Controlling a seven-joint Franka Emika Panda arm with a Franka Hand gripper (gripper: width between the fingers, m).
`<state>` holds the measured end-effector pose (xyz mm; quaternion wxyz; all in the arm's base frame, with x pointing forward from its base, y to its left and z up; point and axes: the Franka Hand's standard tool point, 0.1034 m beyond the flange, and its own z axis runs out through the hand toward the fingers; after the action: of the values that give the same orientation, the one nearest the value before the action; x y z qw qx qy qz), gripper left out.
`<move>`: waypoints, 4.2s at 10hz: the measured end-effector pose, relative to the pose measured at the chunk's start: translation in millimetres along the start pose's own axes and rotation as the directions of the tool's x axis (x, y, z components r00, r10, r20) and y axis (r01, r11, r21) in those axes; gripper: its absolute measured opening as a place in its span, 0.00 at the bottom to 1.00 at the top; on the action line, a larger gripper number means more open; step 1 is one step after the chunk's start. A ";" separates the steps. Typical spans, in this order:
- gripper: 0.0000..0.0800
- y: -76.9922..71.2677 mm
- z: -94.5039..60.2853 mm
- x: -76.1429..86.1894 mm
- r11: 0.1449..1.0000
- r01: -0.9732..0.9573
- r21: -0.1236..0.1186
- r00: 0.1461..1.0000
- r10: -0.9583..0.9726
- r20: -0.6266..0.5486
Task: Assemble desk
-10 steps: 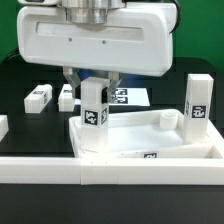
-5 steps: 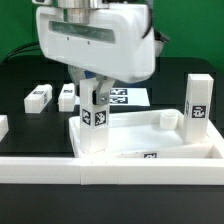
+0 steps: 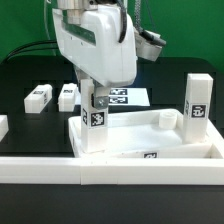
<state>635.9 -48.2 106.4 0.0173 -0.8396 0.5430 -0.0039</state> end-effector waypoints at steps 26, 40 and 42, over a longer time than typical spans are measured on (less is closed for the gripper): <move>0.36 -0.6 -0.5 1.3 0.611 0.792 -0.002 0.611 -0.792 0.004; 0.81 -3.5 0.3 -1.5 0.854 0.521 0.005 0.853 -0.521 -0.028; 0.81 -3.3 0.5 -1.3 0.782 0.624 0.000 0.781 -0.624 -0.029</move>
Offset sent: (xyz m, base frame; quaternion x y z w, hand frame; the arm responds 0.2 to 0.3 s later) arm 0.0000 0.0000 0.0000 0.0000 0.0000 -0.1296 0.9916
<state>638.4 -45.7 106.0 0.0117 -0.9716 0.2352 -0.0234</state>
